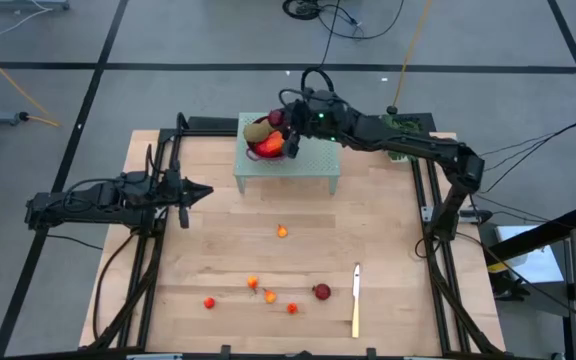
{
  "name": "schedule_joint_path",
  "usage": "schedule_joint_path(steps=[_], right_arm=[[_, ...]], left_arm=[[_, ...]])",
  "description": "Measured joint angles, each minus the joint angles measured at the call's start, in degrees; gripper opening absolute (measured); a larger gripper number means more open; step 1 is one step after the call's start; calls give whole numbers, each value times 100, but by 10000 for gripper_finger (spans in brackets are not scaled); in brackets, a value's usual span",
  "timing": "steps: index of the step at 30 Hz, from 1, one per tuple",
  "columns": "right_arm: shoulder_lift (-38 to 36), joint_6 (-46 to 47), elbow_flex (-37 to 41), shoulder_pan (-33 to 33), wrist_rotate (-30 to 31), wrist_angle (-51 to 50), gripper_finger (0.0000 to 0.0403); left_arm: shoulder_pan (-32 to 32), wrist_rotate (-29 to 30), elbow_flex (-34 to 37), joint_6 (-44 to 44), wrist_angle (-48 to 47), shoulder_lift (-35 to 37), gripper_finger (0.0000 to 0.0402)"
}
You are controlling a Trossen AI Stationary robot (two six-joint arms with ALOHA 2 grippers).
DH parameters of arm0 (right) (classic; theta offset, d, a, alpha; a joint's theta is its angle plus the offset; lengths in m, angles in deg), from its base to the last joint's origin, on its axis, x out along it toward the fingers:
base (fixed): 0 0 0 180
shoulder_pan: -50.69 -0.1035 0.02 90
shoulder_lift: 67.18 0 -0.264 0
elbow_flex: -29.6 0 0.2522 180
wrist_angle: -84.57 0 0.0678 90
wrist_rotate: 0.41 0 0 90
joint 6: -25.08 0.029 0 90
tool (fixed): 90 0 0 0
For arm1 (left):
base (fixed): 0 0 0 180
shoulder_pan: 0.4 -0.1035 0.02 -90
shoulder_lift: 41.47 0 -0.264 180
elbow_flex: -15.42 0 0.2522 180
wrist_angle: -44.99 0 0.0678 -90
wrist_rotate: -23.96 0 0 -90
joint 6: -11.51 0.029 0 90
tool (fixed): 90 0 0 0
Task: Pick & Place Fruit
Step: Put the red pomegranate in the red strainer bowl on the shelf
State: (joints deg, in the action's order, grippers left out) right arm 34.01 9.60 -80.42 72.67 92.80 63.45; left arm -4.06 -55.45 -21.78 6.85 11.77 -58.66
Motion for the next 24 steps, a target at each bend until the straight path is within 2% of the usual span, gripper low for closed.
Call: schedule_joint_path(steps=[10, 18, 24], right_arm=[[317, -543, -1, 127, 273, -411, 187], [303, -660, -1, 118, 243, -511, 189], [303, -651, -1, 122, -29, -746, 189]], left_arm=[[0, 0, 0, -33, 1, -2, 21], [0, 1, 0, -33, 0, -2, 21], [0, 2, 0, -33, 0, -2, 21]])
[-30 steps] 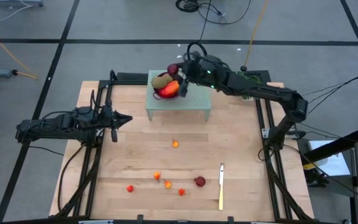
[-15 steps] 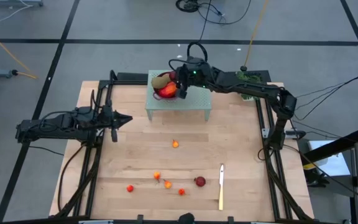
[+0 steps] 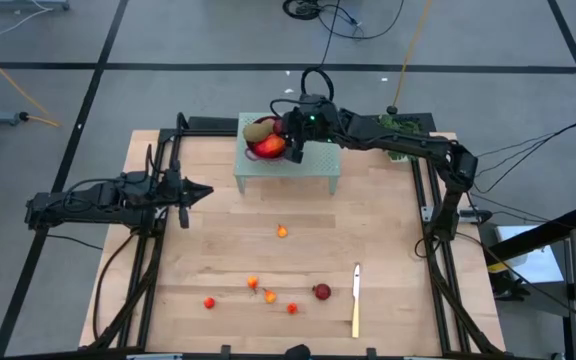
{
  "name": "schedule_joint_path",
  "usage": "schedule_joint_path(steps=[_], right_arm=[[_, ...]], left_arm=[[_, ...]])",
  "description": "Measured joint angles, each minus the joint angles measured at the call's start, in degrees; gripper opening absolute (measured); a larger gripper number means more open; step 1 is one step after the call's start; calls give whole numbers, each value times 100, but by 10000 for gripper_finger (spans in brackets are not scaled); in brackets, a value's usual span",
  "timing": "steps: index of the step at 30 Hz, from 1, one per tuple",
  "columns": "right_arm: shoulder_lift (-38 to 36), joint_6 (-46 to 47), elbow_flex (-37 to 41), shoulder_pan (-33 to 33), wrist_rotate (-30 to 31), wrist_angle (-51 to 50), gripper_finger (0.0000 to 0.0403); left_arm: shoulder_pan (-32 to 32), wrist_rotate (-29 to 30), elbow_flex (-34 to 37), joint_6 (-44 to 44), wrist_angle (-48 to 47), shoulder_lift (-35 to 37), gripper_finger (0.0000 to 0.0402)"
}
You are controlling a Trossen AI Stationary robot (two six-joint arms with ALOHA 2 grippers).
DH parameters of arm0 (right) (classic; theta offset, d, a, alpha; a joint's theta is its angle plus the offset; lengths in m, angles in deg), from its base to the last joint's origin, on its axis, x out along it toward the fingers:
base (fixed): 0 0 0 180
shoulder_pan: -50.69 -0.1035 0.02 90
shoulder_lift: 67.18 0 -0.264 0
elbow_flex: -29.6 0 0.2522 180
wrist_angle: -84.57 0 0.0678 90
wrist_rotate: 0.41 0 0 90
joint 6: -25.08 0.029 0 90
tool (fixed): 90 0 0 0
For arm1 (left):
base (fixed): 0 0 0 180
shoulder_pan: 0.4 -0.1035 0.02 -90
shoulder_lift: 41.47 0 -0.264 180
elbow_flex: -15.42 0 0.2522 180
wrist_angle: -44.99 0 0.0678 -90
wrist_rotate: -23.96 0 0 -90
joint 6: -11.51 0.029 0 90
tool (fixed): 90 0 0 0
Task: Pick & Place Fruit
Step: Put the red pomegranate in the red strainer bowl on the shelf
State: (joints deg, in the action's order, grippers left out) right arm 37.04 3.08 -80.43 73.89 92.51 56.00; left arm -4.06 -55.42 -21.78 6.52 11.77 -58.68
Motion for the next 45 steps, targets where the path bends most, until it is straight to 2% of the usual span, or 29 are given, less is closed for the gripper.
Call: schedule_joint_path(steps=[12, 24, 37, 45], right_arm=[[0, -13, 0, 4, -18, 81, 193], [0, -15, 2, -2, -17, 81, 253], [-362, -11, 11, -86, -2, 360, 256], [-827, 9, 11, -585, -11, 193, 256]], left_arm=[[0, 0, 0, 2, 0, -1, 21], [0, 0, 0, 4, 0, -2, 21], [0, 2, 0, 37, 0, -2, 21], [0, 2, 0, 35, -2, -2, 21]])
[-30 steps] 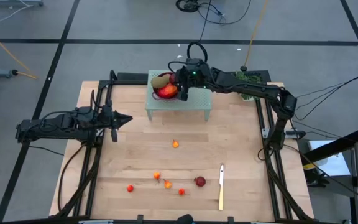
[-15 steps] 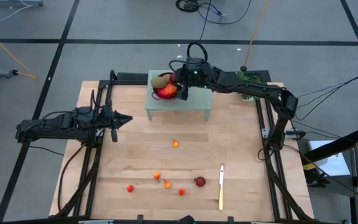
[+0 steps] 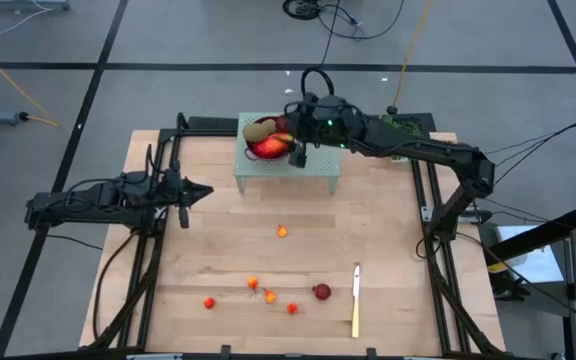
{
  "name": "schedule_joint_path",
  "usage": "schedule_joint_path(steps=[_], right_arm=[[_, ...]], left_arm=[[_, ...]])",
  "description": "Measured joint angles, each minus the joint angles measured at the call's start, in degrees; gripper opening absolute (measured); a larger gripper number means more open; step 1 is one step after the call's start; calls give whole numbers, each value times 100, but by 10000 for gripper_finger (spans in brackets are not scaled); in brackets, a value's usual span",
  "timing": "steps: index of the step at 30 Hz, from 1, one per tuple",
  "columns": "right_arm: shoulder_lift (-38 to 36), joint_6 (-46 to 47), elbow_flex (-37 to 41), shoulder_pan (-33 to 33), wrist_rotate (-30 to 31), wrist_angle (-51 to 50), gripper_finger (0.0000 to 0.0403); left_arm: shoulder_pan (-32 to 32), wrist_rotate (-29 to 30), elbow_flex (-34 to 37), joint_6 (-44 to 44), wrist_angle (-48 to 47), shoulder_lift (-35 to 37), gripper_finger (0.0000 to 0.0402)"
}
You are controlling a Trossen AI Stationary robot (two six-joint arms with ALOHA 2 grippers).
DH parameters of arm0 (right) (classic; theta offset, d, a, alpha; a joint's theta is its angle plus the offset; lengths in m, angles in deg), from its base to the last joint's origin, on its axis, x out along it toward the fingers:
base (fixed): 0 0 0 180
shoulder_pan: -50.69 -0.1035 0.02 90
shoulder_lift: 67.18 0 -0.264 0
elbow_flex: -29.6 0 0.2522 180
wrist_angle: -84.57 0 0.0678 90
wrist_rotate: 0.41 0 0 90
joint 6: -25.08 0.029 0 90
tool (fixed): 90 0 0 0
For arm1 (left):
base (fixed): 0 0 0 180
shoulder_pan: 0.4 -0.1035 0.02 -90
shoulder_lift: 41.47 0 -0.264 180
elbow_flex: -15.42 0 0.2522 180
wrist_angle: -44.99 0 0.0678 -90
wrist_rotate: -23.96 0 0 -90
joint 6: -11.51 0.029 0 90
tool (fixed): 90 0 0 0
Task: Pick & Place Fruit
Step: Put the red pomegranate in the red strainer bowl on the shelf
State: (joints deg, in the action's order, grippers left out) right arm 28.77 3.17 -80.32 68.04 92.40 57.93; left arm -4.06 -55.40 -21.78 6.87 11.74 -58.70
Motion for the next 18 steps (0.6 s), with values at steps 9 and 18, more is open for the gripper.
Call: schedule_joint_path(steps=[9, 18], right_arm=[[-239, 244, -6, -992, 8, -984, 229], [-281, 1406, -4, -2078, 21, -1758, 174]], left_arm=[[0, -1, 0, -3, 0, 0, 21], [0, -2, 0, -4, -5, 0, 21]])
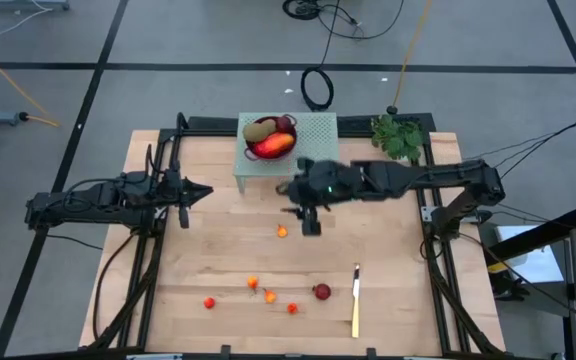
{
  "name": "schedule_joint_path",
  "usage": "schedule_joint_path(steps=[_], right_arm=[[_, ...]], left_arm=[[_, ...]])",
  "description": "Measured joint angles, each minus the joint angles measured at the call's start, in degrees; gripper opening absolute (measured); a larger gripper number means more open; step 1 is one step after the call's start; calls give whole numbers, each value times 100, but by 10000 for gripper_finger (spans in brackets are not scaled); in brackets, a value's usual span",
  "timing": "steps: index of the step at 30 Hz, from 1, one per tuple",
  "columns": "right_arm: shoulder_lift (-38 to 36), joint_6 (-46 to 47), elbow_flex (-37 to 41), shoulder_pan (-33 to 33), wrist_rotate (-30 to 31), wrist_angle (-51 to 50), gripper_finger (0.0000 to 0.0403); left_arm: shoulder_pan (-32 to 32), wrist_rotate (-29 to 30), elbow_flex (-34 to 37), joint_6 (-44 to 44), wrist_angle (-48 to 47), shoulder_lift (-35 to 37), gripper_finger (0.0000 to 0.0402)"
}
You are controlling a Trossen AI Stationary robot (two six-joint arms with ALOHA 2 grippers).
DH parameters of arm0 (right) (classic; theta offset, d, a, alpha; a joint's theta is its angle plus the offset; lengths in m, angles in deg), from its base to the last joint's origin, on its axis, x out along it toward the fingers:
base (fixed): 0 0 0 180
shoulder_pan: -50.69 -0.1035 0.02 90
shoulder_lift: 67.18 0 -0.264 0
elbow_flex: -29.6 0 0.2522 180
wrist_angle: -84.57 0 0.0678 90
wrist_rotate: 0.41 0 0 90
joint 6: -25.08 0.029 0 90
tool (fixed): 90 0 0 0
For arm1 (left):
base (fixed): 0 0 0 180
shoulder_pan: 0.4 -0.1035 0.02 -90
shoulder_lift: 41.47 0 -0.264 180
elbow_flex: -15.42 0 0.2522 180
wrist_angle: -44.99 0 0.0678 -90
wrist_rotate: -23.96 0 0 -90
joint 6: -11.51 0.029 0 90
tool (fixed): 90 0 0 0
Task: Pick & Place Fruit
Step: Put the red pomegranate in the red strainer bowl on the shelf
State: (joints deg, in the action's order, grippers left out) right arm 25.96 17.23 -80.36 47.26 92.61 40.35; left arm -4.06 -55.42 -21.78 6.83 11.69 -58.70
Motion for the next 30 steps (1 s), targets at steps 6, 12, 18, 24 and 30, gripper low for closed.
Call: schedule_joint_path(steps=[6, 12, 18, 24, 30], right_arm=[[-14, 695, -2, -753, 1, -282, 137], [-17, 1384, 0, -1275, 12, -504, 113], [-15, 1919, 0, -1679, 12, -951, 89], [-15, 2366, 0, -2126, 7, -1305, 86], [-15, 2566, 418, -2494, 7, -1172, 129]], left_arm=[[0, 0, 0, 1, -5, 0, 21], [-2, 0, 0, 0, -5, 0, 21], [-1, 0, 0, -5, -5, 0, 21], [0, 0, 0, -12, -5, 0, 21], [-2, 0, 0, -10, -5, 0, 21]])
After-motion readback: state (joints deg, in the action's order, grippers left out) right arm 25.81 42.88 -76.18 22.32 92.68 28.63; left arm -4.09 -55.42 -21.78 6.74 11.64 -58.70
